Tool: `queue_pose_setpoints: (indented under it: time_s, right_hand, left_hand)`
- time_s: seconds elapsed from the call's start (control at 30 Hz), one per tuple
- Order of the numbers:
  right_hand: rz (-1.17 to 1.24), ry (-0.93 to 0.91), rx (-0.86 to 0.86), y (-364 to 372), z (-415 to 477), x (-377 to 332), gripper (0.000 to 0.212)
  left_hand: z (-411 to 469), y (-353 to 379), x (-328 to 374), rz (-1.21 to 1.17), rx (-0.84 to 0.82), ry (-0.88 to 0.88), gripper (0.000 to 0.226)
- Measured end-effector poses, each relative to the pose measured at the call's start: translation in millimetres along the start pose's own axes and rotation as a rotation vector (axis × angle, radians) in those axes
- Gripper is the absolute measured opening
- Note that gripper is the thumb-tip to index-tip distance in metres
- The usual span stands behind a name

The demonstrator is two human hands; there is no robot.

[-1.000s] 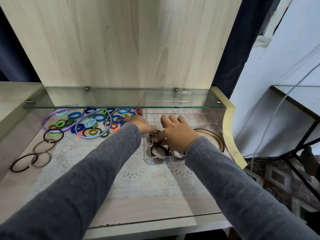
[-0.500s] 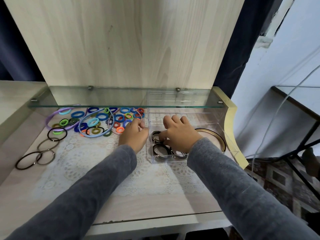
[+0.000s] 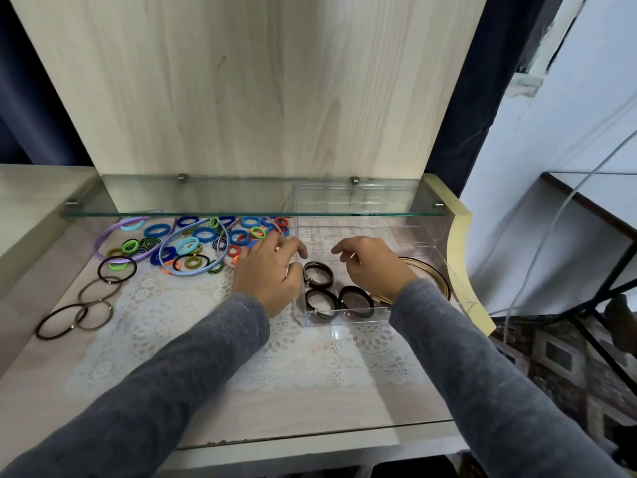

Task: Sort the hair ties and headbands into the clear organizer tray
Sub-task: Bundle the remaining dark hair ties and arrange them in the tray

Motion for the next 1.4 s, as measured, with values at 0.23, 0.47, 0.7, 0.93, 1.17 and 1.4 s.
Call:
queue_pose_setpoints:
  time_s: [0.23,0.47,0.7,0.93,1.17,1.4]
  right_hand:
    - [0.142,0.220,-0.081,16.2,6.0,3.9,0.038]
    - [0.114,0.285,-0.115,17.8,15.7,-1.1,0.034]
    - [0.150,0.299,-0.100,20.5,20.3,-3.9,0.028]
    - [0.204,0.332,-0.083,25.0,22.6,0.4,0.024]
    - [0.244,0.341,-0.080,25.5,20.4,3.1,0.018]
    - [0.270,0.375,-0.044,24.4,18.6,9.4,0.016]
  left_hand:
    - [4.5,8.9,7.4,0.154,-0.159,0.091,0.043]
    - [4.3,14.5,16.3,0.219,-0.263,0.021,0.046]
    - [9.0,16.2,18.6,0.288,-0.246,-0.024,0.044]
    - [11.0,16.6,18.3,0.327,-0.231,-0.045,0.045]
    - [8.2,14.0,17.1,0.295,-0.210,-0.042,0.046]
    - [6.1,16.7,10.1,0.158,-0.191,-0.047,0.073]
Point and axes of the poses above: each hand's wrist, its own z-axis towards the middle knuckle, its own y-axis out of the palm, x = y × z, the point moved 4 cm from there along z, towards the middle knuckle, and after that the axes turned 10 degrees about x, right-handed, at the moved point
